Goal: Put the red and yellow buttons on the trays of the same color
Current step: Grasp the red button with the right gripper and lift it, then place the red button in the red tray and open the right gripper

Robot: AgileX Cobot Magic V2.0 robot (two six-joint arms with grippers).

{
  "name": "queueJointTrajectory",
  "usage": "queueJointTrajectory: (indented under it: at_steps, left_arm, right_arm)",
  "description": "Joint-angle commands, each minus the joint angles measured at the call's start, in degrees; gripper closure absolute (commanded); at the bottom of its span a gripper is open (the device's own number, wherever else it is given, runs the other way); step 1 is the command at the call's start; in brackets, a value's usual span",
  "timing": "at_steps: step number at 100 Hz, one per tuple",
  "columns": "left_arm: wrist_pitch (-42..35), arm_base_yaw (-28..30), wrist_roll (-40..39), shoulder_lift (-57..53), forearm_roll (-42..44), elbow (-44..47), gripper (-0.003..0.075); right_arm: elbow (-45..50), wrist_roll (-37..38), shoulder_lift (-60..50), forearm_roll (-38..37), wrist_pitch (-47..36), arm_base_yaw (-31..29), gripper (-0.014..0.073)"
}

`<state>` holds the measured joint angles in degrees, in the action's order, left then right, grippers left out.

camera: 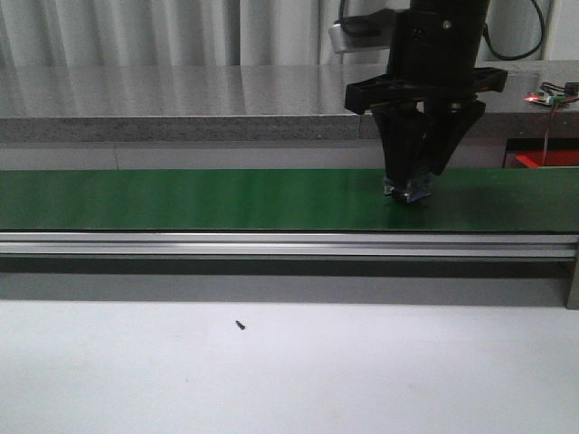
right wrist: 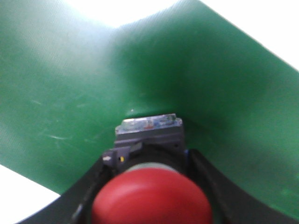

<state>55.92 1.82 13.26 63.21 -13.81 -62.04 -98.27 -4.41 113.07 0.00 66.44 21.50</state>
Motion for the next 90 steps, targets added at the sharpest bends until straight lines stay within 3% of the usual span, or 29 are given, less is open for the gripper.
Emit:
queueJointTrajectory:
  at_steps: [1,32,57,90]
  left_arm:
    - [-2.54,-0.51,-0.07,-1.16,-1.34,-1.5,0.074]
    - [-2.66,-0.51,-0.07,-1.16,-1.34,-1.62,0.074]
    - [-2.86,-0.51,-0.07,-1.16,-1.34,-1.62,0.074]
    - [-3.28,-0.51,-0.07,-1.16,-1.34,-1.62,0.074]
  right_arm:
    - [-3.32,0.73,-5.29,-2.95,0.09,-0.79,0.0347]
    - [-9.95,2.62,-10.18,-4.69,1.56,-11.9,0.0347]
    - [-10.31,2.91,-10.41,-4.69,2.12,-24.82,0.0347]
    - [-10.31,3.92,-10.3,-4.62,-0.93,-35.81,0.0347]
